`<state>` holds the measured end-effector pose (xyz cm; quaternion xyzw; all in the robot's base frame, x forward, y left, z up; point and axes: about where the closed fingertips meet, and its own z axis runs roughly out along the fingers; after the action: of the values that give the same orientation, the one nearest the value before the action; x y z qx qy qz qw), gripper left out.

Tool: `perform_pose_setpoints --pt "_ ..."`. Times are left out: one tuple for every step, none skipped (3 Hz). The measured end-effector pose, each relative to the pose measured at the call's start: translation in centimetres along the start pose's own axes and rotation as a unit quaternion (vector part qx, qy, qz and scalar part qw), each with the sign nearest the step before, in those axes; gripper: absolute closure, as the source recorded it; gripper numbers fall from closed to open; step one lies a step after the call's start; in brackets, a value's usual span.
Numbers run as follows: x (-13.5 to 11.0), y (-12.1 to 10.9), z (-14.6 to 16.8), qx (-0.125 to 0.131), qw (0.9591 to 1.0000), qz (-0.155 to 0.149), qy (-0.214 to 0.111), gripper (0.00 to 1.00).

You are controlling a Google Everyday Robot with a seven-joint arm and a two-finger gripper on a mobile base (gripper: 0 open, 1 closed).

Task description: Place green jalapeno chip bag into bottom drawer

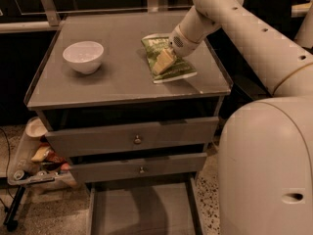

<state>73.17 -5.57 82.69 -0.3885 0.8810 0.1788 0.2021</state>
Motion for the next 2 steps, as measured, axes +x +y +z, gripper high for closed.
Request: perform_pose_setpoints --pt "-0.2 0.1 -0.4 0.000 1.0000 0.000 0.000 0.88" --pt "0.3 1.4 -3.0 -0.005 0.9994 -0.026 -0.021 1.00"
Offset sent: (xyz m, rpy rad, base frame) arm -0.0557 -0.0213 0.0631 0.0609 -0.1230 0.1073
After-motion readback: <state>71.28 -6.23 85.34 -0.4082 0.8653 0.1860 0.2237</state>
